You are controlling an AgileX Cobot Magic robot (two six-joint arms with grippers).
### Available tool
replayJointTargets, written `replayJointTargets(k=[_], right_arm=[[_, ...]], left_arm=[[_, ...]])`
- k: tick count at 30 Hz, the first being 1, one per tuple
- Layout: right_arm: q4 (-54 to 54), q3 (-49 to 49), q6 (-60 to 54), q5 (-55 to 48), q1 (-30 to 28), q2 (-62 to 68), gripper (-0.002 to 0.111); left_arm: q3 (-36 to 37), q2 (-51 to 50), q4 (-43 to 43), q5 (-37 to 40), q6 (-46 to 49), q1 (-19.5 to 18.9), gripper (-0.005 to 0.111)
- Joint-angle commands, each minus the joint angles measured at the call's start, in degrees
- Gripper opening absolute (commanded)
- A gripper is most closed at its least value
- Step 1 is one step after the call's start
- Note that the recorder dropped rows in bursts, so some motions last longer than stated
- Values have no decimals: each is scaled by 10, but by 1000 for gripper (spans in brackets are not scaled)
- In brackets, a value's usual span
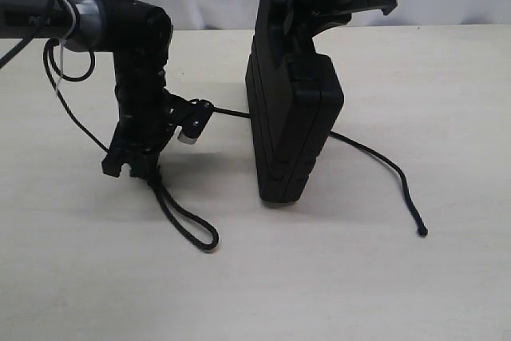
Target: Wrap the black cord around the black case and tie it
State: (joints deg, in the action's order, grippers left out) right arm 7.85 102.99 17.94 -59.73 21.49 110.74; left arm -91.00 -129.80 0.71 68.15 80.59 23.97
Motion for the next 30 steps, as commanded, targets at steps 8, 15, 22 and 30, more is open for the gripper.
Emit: replayJointTargets(k=[8,15,22,30], right_arm=[[5,3,-5,-2,-1,-6,4],[5,3,-5,-2,-1,-6,4],[5,3,-5,-2,-1,-6,4],[5,3,-5,-2,-1,-6,4]], left_arm=[[6,14,-163,-74,-115,-38,0],[6,64,-283,-81,-115,-132,0],[6,105,-487,-136,-84,-168,0],[6,149,-526,-175,-74,-163,0]])
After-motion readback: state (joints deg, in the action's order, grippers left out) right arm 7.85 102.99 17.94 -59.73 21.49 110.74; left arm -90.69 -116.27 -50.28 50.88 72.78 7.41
